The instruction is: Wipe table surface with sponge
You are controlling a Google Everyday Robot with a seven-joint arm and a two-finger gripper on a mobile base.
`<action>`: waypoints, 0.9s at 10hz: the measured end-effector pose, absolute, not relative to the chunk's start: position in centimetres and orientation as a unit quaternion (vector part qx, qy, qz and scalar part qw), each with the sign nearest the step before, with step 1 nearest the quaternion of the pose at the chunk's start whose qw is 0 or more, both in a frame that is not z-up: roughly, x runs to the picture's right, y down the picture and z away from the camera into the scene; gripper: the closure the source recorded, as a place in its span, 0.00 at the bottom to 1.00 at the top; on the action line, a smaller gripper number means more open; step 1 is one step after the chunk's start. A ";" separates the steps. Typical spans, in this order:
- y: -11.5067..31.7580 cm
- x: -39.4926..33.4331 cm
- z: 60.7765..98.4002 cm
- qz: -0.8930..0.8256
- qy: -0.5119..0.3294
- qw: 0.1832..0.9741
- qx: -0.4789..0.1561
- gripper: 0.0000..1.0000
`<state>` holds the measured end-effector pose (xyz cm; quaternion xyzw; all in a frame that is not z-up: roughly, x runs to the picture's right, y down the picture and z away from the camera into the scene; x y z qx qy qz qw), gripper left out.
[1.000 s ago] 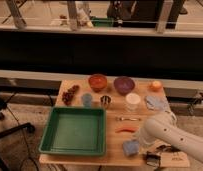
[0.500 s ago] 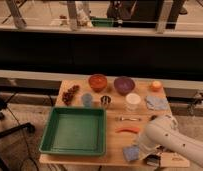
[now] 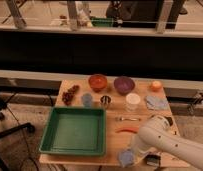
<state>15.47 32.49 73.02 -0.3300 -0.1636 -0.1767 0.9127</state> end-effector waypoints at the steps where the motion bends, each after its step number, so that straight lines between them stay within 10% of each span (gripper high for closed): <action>1: 32.8 14.7 73.2 -0.180 -0.171 0.910 -0.333 1.00; 9: 30.2 11.3 76.6 -0.201 -0.180 0.909 -0.319 1.00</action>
